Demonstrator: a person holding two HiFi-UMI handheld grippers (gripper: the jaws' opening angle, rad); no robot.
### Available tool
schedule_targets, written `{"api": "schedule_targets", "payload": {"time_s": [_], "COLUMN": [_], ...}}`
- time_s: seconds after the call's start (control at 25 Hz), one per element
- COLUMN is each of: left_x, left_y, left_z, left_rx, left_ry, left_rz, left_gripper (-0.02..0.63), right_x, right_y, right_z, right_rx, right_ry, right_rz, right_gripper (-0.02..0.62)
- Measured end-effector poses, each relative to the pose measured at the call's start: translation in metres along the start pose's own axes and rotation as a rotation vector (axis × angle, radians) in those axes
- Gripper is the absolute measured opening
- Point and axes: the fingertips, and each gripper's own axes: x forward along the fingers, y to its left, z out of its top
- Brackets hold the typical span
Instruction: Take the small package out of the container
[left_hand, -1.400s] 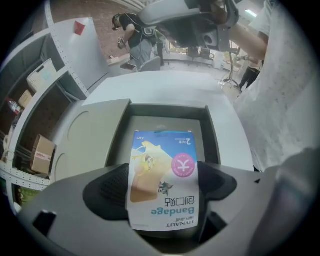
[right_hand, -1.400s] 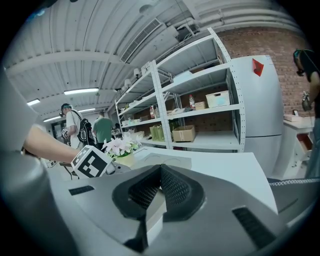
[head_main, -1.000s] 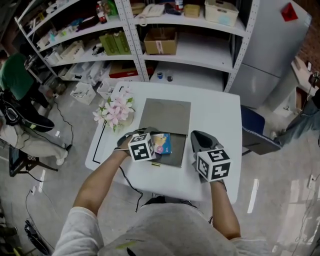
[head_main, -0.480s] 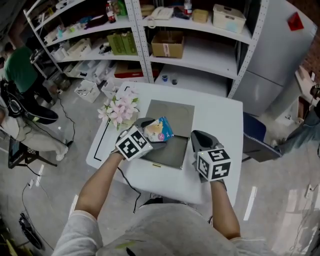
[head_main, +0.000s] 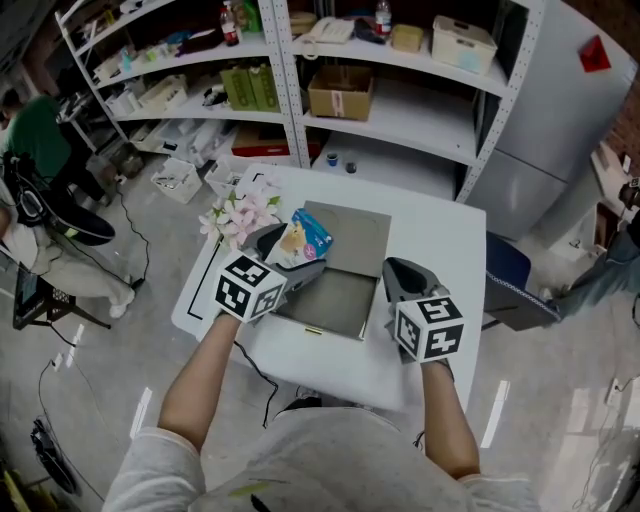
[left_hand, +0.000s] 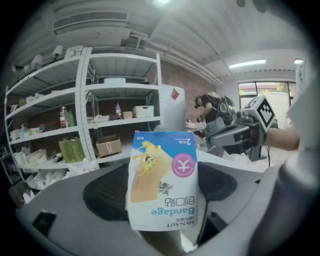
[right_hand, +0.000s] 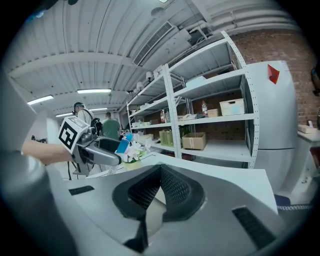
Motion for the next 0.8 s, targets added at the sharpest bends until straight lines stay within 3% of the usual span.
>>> {"api": "schedule_targets", "payload": {"time_s": [0.2, 0.44, 0.64, 0.8], "left_x": [-0.027, -0.055, -0.073, -0.083], "left_y": [0.014, 0.029, 0.035, 0.044], "left_z": [0.014, 0.018, 0.008, 0.001], "left_rx": [-0.139, -0.235, -0.316, -0.329], "left_ry": [-0.13, -0.237, -0.301, -0.3], "left_rz": [0.11, 0.232, 0.314, 0.37], "left_gripper": [0.43, 0.43, 0.43, 0.43], "right_x": [-0.002, -0.002, -0.002, -0.001], "right_y": [0.003, 0.007, 0.005, 0.003], "right_z": [0.01, 0.019, 0.023, 0.024], "right_rx": [-0.006, -0.013, -0.035, -0.029], "right_ry": [-0.02, -0.047, -0.066, -0.066], "right_rz": [0.001, 0.009, -0.003, -0.009], "right_gripper": [0.006, 0.006, 0.005, 0.005]}}
